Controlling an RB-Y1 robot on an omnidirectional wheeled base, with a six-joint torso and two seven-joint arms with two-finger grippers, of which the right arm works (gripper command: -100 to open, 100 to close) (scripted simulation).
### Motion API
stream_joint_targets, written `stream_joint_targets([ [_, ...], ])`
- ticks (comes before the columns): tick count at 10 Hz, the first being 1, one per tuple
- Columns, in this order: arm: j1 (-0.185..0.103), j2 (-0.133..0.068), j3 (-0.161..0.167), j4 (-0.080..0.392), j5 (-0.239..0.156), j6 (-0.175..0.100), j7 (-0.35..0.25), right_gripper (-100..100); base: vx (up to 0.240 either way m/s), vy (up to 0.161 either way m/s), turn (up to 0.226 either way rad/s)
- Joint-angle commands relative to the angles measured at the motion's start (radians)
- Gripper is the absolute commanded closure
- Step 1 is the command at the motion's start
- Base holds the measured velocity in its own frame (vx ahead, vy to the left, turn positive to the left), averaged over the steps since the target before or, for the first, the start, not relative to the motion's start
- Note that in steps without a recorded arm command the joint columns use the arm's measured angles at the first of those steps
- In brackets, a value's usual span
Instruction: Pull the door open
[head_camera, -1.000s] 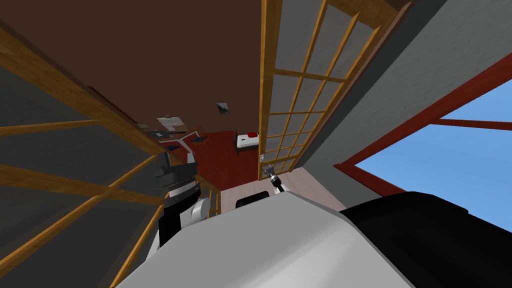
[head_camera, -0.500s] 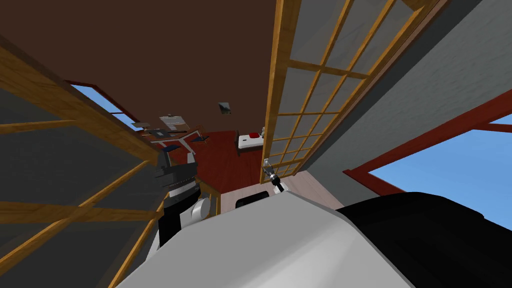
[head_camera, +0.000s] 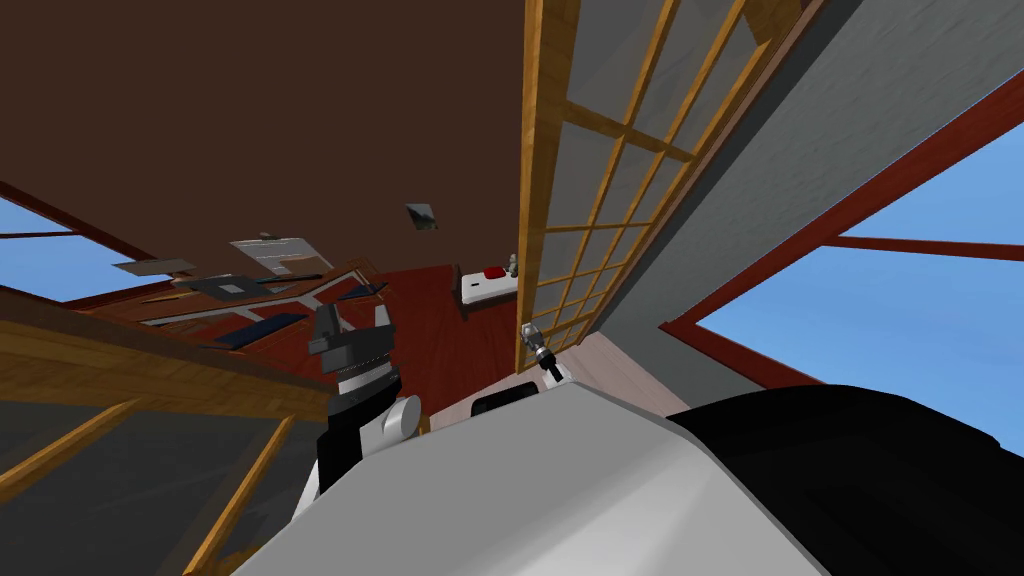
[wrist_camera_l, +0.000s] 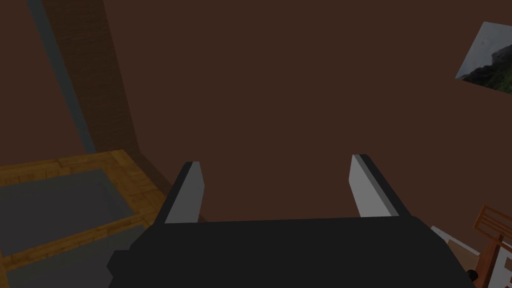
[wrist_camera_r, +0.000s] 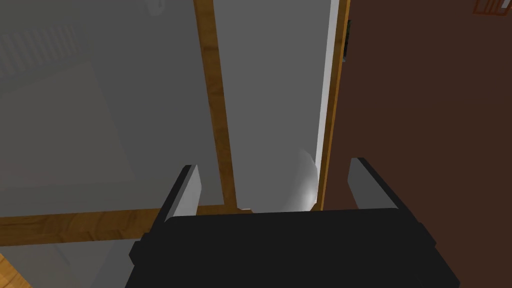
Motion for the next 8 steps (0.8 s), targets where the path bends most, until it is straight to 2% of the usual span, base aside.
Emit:
stream_joint_targets([
  [1,0.0,0.0,0.0,0.0,0.0,0.0,0.0,-100,0.036,0.041,-0.086],
  [2,0.0,0.0,0.0,0.0,0.0,0.0,0.0,100,-0.017,-0.008,0.045],
  [7,0.0,0.0,0.0,0.0,0.0,0.0,0.0,100,-0.007,-0.006,0.01],
  [8,0.002,-0.005,0.004,0.003,-0.014,0.0,-0.038,100,-0.017,-0.012,0.069],
])
